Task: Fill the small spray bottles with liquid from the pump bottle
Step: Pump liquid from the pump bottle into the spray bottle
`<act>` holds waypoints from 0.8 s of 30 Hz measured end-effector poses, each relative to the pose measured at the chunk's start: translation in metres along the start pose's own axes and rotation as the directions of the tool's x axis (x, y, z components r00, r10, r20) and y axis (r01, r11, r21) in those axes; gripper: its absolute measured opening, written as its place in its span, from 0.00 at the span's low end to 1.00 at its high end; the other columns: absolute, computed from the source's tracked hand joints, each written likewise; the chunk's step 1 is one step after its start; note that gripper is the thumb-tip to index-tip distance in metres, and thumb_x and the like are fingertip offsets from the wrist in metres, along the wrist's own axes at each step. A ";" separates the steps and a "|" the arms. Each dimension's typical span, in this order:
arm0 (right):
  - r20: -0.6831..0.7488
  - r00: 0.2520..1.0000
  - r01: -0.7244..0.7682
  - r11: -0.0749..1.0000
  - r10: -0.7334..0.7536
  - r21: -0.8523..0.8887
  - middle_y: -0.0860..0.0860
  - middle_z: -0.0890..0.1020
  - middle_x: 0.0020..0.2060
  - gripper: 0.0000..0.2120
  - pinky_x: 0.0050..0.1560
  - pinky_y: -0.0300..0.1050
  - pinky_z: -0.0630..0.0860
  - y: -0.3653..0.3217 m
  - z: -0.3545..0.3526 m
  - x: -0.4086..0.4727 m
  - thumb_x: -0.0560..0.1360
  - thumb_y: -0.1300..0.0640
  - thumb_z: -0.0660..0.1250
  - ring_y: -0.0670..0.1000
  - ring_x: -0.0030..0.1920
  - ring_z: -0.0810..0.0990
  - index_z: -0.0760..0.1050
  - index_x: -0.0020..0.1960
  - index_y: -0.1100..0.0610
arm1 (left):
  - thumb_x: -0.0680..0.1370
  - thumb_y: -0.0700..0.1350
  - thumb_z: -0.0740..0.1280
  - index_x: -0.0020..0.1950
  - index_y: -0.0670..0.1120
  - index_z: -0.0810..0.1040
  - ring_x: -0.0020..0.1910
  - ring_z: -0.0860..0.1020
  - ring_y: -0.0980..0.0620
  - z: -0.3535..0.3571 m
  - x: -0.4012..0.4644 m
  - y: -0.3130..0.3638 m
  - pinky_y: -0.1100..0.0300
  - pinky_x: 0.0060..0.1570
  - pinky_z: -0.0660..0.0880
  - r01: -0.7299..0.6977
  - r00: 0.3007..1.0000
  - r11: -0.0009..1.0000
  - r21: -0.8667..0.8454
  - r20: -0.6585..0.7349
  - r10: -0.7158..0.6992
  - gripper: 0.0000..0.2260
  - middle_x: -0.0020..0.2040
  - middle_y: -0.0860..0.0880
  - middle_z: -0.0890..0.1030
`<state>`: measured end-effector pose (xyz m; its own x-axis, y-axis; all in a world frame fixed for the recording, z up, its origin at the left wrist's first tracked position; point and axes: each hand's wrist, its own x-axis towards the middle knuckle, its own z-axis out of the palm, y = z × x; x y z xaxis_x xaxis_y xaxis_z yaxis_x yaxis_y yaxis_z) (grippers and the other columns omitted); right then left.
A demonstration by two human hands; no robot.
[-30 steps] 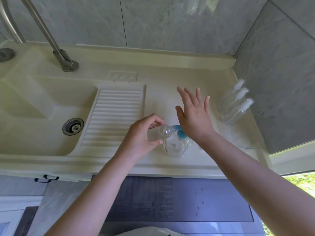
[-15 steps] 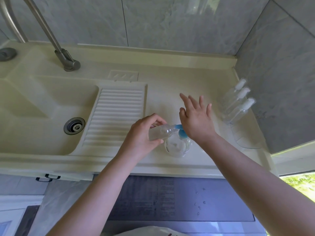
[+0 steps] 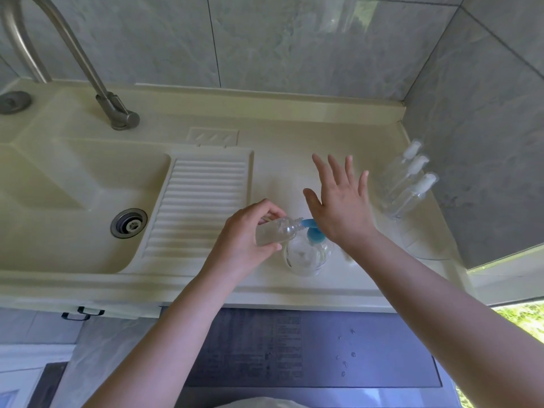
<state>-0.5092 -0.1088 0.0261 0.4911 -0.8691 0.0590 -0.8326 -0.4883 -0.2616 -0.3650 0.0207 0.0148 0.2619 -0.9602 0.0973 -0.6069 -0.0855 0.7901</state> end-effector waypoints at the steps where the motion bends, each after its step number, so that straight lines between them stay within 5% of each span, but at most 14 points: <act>1: 0.016 1.000 -0.005 1.000 0.005 0.021 0.54 0.53 0.80 0.28 0.77 0.62 0.39 -0.002 0.001 -0.001 0.84 0.48 0.52 0.59 0.80 0.41 0.48 0.81 0.48 | 0.66 0.37 0.79 0.53 0.52 0.78 0.51 0.75 0.69 0.000 0.000 0.000 0.80 0.51 0.64 0.001 1.000 1.000 0.002 -0.001 -0.001 0.21 0.50 0.63 0.80; 24: 0.011 1.000 -0.026 0.990 0.024 0.140 0.54 0.55 0.80 0.27 0.76 0.64 0.40 -0.007 0.006 -0.005 0.84 0.50 0.55 0.60 0.80 0.43 0.52 0.81 0.47 | 0.65 0.35 0.78 0.53 0.51 0.79 0.52 0.77 0.66 0.001 0.000 -0.001 0.78 0.54 0.66 0.021 1.000 0.998 -0.053 0.007 -0.021 0.21 0.50 0.62 0.81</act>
<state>-0.5041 -0.1001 0.0222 0.4736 -0.8798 0.0417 -0.8008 -0.4498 -0.3954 -0.3653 0.0199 0.0130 0.2689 -0.9601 0.0766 -0.5608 -0.0915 0.8229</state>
